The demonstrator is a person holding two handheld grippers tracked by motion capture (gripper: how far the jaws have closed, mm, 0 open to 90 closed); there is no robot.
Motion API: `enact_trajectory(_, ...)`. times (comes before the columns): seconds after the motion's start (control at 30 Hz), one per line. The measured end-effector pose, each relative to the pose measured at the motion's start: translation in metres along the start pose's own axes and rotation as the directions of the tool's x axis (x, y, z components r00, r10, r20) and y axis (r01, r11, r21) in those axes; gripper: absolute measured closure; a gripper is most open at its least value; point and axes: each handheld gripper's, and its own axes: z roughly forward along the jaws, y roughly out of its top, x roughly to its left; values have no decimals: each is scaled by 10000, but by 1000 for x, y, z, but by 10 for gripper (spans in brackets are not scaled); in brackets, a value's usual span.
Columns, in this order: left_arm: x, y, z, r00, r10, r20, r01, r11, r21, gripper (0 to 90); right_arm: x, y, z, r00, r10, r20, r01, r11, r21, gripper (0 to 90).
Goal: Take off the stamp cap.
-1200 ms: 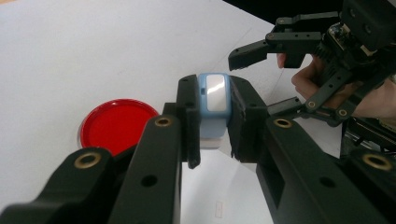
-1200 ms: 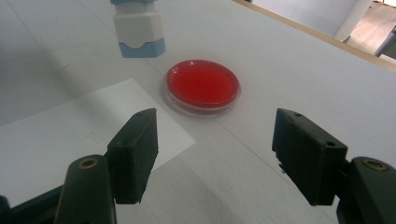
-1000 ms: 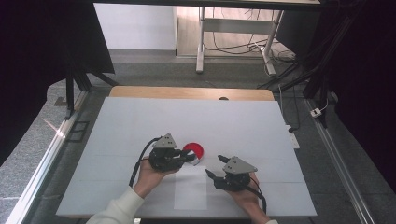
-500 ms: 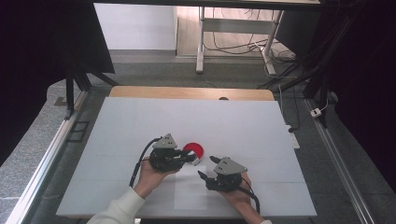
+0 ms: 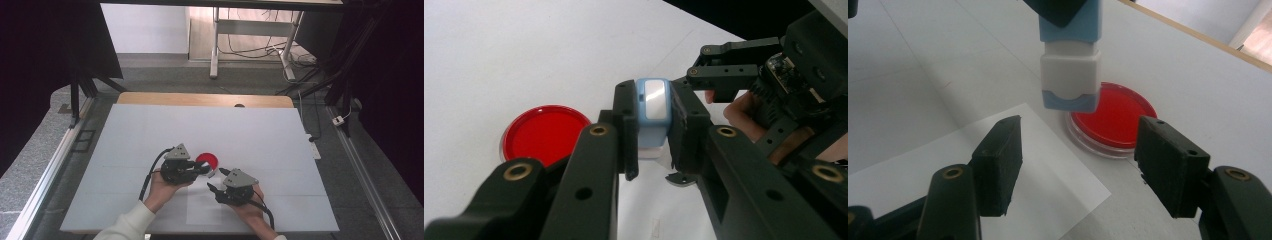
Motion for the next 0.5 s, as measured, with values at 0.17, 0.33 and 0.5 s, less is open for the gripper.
enact_trajectory(0.17,-1,0,1,10000,32,-62,-32,10000,-24,756,1,1,3,9998,108,175,-109,9999,62,373)
enact_trajectory(0.33,-1,0,1,10000,23,-85,-24,10000,-37,757,2,3,6,9998,113,187,-115,9999,64,409)
enact_trajectory(0.5,-1,-1,2,10000,37,-73,-37,10000,1,756,4,4,8,9997,92,230,-94,9999,111,438)
